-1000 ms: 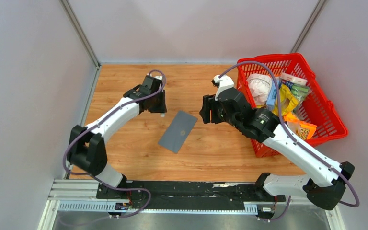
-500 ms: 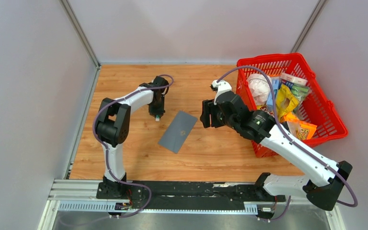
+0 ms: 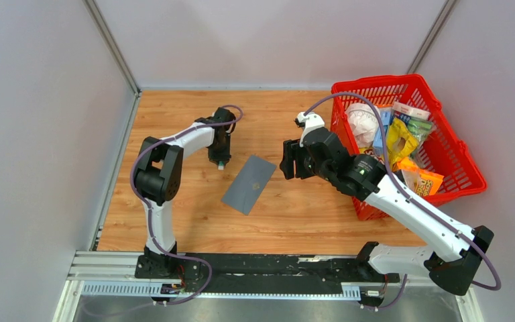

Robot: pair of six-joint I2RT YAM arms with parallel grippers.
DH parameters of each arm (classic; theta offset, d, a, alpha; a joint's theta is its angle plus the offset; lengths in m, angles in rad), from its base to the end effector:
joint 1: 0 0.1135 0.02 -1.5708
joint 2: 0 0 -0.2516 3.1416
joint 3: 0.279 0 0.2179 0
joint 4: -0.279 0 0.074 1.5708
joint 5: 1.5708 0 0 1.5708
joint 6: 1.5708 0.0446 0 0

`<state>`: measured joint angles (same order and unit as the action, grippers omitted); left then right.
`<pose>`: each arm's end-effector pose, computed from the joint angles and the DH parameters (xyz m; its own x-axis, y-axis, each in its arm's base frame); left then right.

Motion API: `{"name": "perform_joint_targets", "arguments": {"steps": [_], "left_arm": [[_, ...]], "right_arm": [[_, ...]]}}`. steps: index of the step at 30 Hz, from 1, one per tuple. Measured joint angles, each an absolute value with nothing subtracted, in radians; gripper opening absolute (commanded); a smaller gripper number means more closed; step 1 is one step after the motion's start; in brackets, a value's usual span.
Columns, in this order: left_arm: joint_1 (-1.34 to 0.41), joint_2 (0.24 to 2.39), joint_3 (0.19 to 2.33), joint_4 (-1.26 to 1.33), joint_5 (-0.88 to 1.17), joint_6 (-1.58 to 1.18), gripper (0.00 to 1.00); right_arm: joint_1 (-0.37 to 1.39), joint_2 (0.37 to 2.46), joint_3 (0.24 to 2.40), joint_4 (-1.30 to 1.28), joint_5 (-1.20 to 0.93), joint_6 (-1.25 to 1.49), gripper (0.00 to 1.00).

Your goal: Place the letter into the envelope and seal it

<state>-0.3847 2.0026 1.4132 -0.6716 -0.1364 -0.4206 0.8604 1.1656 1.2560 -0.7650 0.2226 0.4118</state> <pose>0.3441 -0.1328 0.1629 -0.9420 -0.0550 -0.3312 -0.0561 0.9984 -0.0063 0.1482 0.1572 0.3500 -0.6242 -0.1270 -0.7709 -0.4115 0.8922 0.1862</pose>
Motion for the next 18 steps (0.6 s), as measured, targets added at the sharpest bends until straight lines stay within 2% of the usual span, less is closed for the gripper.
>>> {"name": "perform_joint_targets", "arguments": {"steps": [5, 18], "left_arm": [[-0.384, 1.995, 1.400, -0.647, -0.134, -0.425, 0.48], [-0.384, 1.995, 1.400, -0.638, -0.130, -0.423, 0.49]], "right_arm": [[0.860, 1.166, 1.256, -0.765, 0.221, 0.414, 0.63], [0.860, 1.170, 1.256, -0.766, 0.221, 0.414, 0.63]]}}
